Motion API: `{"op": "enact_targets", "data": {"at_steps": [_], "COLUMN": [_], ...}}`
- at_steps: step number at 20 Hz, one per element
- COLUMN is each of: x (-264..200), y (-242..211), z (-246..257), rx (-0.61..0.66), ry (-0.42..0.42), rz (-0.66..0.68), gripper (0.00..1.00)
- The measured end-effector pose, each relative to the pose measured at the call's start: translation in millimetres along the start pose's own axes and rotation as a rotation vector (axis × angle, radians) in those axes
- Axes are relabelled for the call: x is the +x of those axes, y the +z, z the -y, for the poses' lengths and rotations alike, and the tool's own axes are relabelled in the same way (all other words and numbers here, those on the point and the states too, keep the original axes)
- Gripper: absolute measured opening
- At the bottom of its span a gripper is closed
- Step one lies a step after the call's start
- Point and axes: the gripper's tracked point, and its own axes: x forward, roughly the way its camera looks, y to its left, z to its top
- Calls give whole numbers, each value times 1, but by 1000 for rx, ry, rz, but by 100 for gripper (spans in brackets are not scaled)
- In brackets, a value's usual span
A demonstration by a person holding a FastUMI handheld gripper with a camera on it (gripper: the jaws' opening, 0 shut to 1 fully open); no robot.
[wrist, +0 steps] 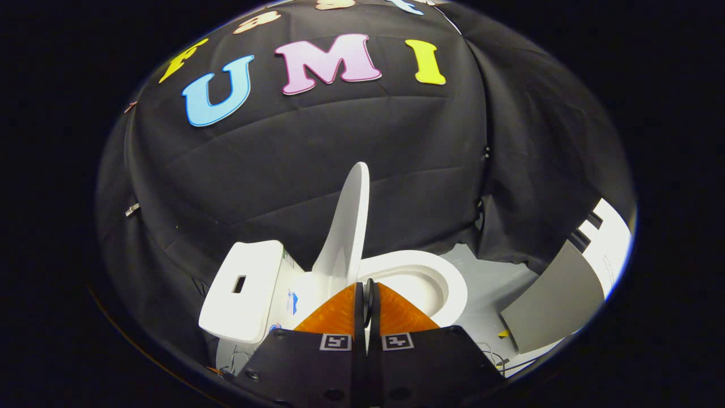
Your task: Open the toilet lid.
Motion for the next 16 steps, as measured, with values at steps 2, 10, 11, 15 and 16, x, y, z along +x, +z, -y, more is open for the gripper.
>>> {"op": "enact_targets", "data": {"at_steps": [2,10,11,15,16], "x": [-3,-22,-24,-31,-31], "y": [5,5,3,-7,-11], "z": [-22,-111,-124,-173,-183], "rx": [-39,-160,-166,-188,-206], "ry": [-1,-25,-21,-13,-16], "rz": [26,97,106,139,151], "gripper": [5,5,5,5,5]}}
